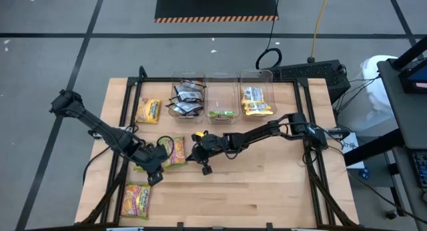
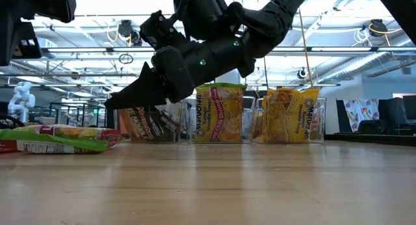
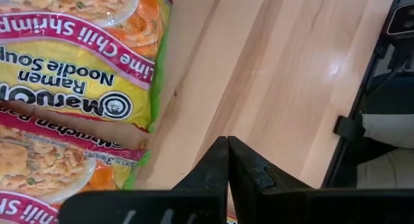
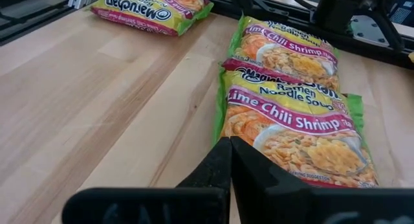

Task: Sort Maruchan noodles
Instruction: Put the green noodle pack into the middle transparent bin

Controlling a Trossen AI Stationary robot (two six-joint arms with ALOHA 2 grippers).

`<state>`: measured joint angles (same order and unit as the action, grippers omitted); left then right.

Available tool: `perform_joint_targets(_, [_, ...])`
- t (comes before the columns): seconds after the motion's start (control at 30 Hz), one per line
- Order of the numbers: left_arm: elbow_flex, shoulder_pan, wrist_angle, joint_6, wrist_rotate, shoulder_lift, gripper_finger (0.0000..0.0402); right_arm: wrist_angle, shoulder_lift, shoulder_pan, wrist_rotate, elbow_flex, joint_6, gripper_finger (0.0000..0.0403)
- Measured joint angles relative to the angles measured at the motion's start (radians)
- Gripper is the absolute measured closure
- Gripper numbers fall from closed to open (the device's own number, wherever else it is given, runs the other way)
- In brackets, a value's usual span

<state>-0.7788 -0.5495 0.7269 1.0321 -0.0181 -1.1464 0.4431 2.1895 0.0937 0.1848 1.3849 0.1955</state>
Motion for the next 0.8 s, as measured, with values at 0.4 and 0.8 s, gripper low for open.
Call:
perform_joint_targets(0.4, [0.000, 0.000, -0.005, -0.011, 0.058, -0.011, 0.0366, 0.001, 0.000, 0.000, 0.000, 0.000, 0.000, 0.0403])
perform_joint_targets(0.8, [0.000, 0.000, -0.005, -0.020, 0.083, -0.031, 0.0317, 0.005, -0.010, -0.001, 0.000, 0.000, 0.000, 0.0403])
